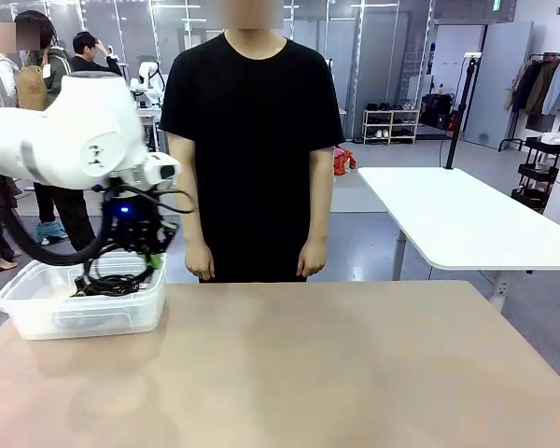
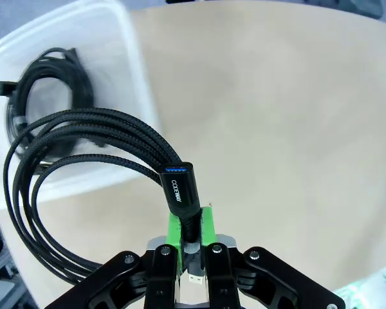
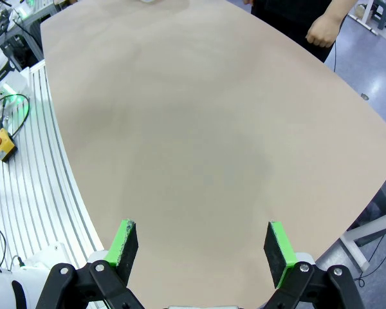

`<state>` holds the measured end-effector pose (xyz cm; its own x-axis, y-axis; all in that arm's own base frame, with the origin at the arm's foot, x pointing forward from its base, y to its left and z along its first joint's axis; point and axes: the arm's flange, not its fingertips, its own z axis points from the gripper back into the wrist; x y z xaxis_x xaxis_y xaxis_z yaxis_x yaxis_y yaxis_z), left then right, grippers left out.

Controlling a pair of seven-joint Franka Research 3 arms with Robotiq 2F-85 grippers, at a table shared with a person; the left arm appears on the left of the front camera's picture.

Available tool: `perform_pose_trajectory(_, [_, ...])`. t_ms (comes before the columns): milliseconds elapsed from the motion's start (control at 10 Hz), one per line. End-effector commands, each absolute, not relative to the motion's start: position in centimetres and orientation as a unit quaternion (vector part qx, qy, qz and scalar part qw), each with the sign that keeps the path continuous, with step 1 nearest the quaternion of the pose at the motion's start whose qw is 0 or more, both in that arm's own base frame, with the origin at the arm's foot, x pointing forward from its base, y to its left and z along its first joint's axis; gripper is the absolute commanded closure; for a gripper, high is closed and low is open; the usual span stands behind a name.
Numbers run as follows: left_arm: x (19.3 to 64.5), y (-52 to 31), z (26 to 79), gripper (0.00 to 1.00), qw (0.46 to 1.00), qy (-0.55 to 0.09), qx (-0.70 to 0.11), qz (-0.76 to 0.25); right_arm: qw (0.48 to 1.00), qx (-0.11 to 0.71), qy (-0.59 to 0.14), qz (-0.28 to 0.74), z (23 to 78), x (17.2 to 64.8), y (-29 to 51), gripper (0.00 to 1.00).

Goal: Organize and store the cables.
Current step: Place the USB Extension Cable into the Organizing box.

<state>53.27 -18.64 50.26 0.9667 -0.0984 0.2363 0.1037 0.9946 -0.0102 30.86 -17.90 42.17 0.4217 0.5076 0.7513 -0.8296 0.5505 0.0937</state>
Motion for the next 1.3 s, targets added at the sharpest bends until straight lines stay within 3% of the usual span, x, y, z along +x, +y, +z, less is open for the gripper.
perform_pose_trajectory(0, [55.2,-15.5,49.8,0.86,0.992,-0.107,0.0,-0.065,0.805,0.236,-0.352,0.415,42.2,31.0,-18.1,0.0])
perform_pose_trajectory(300, [58.2,-9.3,48.2,0.86,0.993,-0.097,0.005,-0.062,0.805,0.236,-0.352,0.415,42.2,31.0,-18.1,0.0])
perform_pose_trajectory(500, [60.1,-6.9,46.5,0.86,0.992,-0.1,-0.041,-0.07,0.805,0.236,-0.352,0.415,42.2,31.0,-18.1,0.0])
perform_pose_trajectory(1100, [63.3,-6.9,42.4,0.86,0.994,-0.093,-0.039,-0.031,0.805,0.236,-0.352,0.415,42.2,31.0,-18.1,0.0])
perform_pose_trajectory(1200, [63.4,-7.0,42.3,0.76,0.994,-0.095,-0.041,-0.026,0.805,0.236,-0.352,0.415,42.2,31.0,-18.1,0.0])
